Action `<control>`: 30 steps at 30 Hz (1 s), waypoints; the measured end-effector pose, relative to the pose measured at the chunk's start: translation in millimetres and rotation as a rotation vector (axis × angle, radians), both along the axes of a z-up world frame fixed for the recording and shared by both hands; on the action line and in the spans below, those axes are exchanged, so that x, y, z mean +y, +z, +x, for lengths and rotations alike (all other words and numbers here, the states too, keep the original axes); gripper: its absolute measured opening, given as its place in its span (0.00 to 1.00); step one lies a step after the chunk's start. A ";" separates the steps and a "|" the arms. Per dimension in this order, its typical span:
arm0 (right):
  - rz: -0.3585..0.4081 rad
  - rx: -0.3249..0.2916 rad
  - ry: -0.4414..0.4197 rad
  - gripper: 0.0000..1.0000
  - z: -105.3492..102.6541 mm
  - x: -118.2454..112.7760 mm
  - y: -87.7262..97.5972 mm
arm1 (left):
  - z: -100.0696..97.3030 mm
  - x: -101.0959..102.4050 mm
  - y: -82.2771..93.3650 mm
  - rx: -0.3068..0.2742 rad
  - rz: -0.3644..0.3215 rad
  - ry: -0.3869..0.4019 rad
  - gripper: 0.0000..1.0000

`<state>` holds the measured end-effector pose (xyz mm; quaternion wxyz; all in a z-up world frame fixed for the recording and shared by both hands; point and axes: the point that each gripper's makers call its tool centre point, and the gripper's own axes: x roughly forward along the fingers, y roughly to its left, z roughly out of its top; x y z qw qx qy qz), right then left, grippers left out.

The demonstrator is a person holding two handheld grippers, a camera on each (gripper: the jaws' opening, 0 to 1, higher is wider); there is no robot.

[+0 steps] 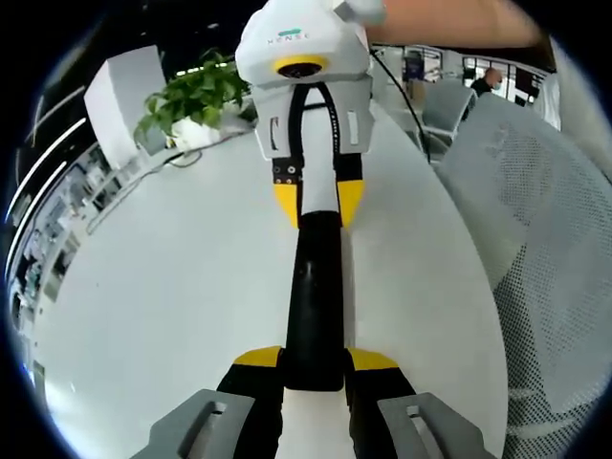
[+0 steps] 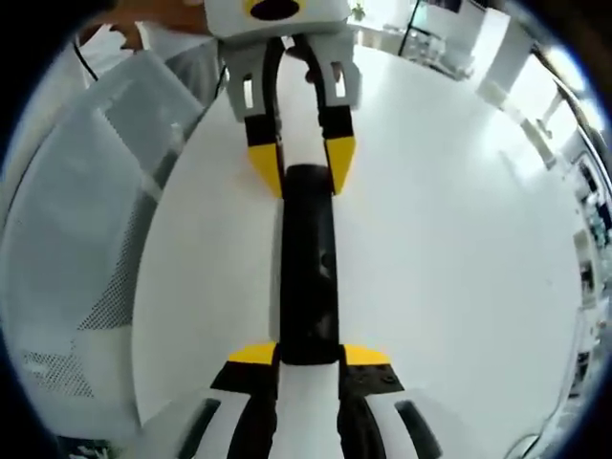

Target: Press the specified remote control buttons in sequence, fully releasing each button before pressing the next.

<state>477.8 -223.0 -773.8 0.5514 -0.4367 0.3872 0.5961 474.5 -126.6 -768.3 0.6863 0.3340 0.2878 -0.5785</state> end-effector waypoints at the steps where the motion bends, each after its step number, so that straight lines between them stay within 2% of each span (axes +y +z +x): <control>1: 0.001 -0.002 0.001 0.19 0.6 0.0 0.0 | 0.4 -0.1 0.3 -0.001 0.000 0.000 0.24; 30: 0.032 -0.030 -0.018 0.19 32.2 1.9 4.3 | 33.5 1.4 6.0 -0.025 0.027 -0.009 0.24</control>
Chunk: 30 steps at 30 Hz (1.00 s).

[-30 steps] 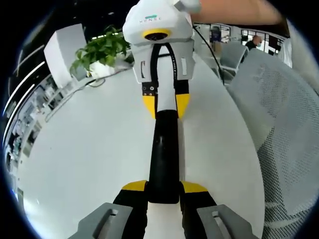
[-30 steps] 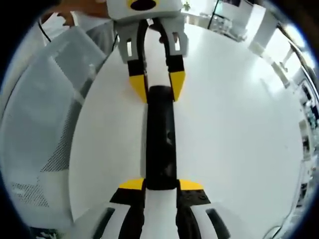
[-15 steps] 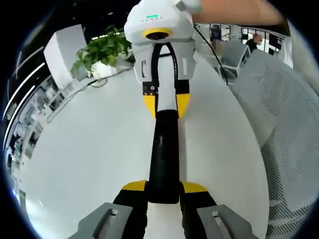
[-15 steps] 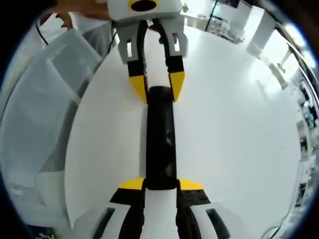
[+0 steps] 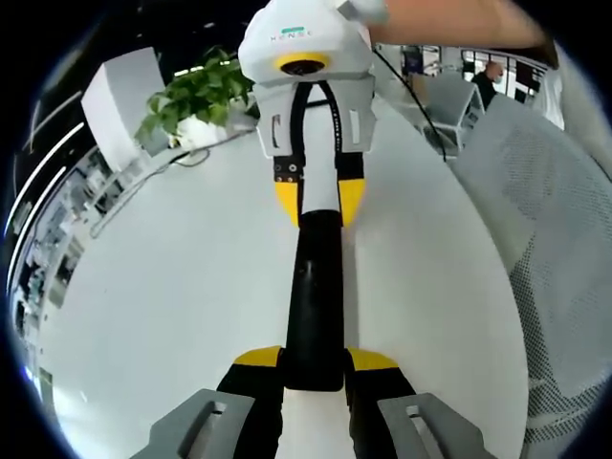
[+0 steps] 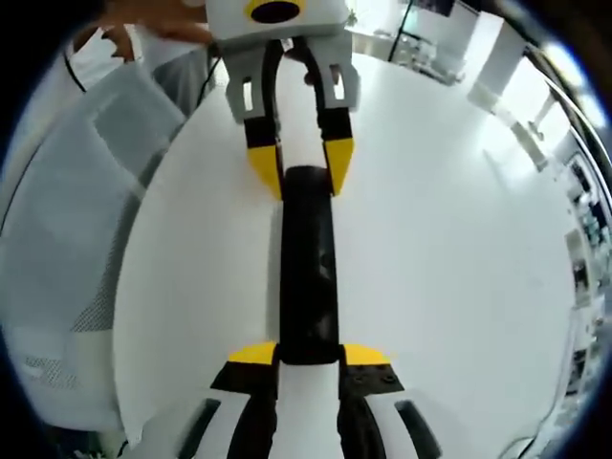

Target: Press the specified remote control buttons in sequence, fully releasing each button before pressing the next.

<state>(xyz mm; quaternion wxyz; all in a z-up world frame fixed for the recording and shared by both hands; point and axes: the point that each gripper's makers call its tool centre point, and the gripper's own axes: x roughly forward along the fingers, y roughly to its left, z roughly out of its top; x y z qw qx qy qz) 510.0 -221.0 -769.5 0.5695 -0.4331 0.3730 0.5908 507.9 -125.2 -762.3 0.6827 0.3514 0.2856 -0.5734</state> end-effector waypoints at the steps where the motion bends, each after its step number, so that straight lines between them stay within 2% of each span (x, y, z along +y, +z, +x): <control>1: 0.001 -0.001 -0.001 0.19 1.7 -0.2 0.1 | 1.5 -0.4 0.0 -0.001 0.000 0.000 0.24; 12: 0.010 -0.005 -0.008 0.19 18.7 1.2 -1.3 | 17.8 0.9 -1.5 -0.002 0.004 0.002 0.24; 23: 0.030 -0.021 -0.015 0.19 42.9 6.7 -0.4 | 42.8 6.7 -3.6 -0.007 0.011 0.013 0.24; 30: 0.033 -0.027 -0.031 0.19 55.0 2.0 -3.4 | 55.1 2.3 -4.8 -0.012 0.015 0.002 0.24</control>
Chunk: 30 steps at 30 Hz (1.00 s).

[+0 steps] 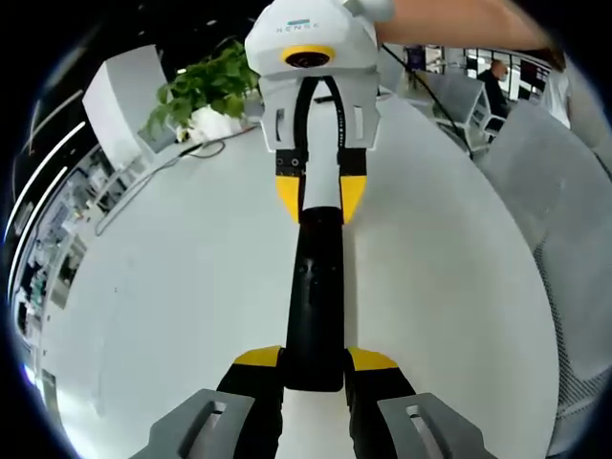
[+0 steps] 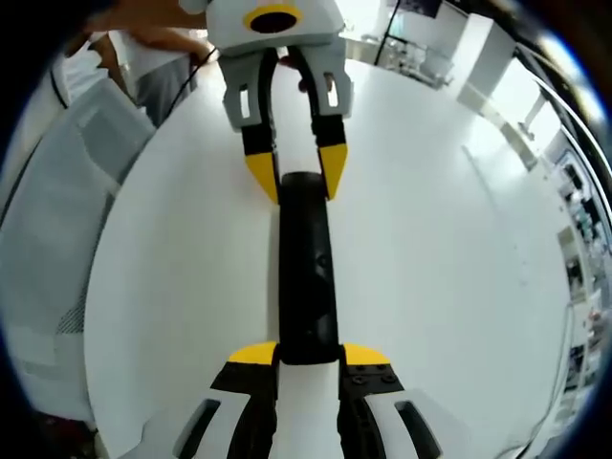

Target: Press the specified remote control buttons in sequence, fully releasing each button before pressing the next.

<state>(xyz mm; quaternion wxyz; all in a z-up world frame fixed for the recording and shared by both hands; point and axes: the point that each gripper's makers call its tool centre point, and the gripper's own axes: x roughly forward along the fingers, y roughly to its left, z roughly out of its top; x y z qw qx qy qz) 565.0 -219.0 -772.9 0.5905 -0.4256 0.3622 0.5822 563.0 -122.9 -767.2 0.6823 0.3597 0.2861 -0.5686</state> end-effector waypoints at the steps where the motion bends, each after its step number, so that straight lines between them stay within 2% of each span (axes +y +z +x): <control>1: 0.000 -0.001 -0.003 0.19 1.4 -1.2 -0.5 | 1.9 -1.5 0.2 0.000 -0.002 -0.001 0.24; 12: 0.014 -0.013 -0.029 0.19 17.0 -3.4 -1.8 | 18.1 -4.0 -4.4 0.005 0.008 0.001 0.24; 30: 0.005 -0.003 -0.036 0.20 18.9 -5.0 -8.2 | 18.7 -5.6 -7.5 0.017 0.015 -0.009 0.24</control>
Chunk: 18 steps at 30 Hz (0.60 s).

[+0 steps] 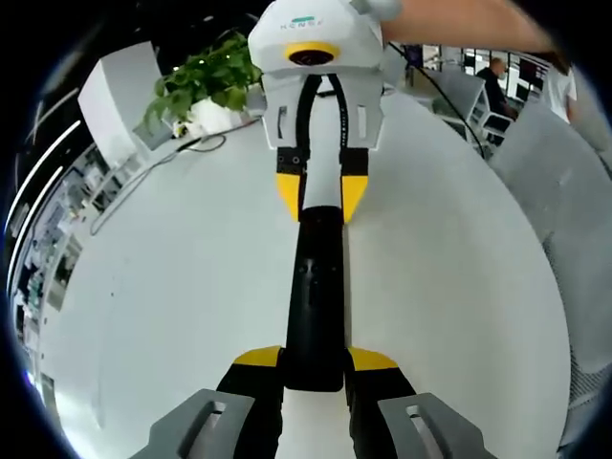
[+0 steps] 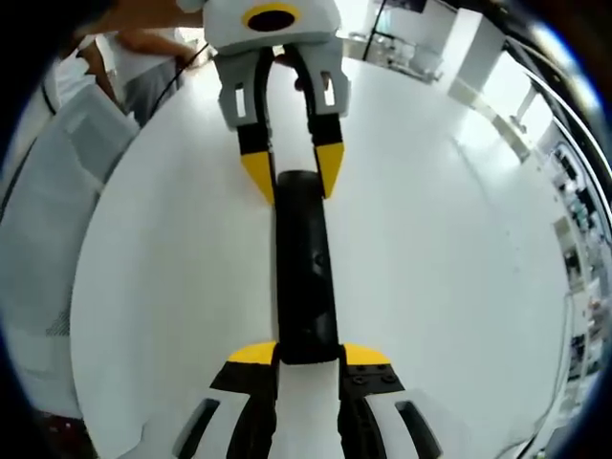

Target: Press the specified remote control buttons in sequence, fully releasing each button before pressing the next.

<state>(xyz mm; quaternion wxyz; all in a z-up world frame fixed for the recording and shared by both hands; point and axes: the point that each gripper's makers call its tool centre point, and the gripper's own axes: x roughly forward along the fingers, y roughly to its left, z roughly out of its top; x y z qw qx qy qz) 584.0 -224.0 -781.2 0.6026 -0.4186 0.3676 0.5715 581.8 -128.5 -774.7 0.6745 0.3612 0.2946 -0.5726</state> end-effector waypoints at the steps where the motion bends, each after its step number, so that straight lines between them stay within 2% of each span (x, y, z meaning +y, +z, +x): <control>1: 0.000 0.000 -0.001 0.20 0.1 0.0 -0.1 | -0.2 0.0 0.1 0.000 0.000 -0.001 0.24; 12: 0.002 0.009 -0.016 0.20 0.7 -0.8 -1.5 | -1.8 1.0 0.0 0.015 -0.004 0.005 0.25; 18: -0.001 0.010 -0.023 0.24 -0.3 -2.9 -0.6 | -1.6 1.5 -0.3 0.014 0.001 0.003 0.25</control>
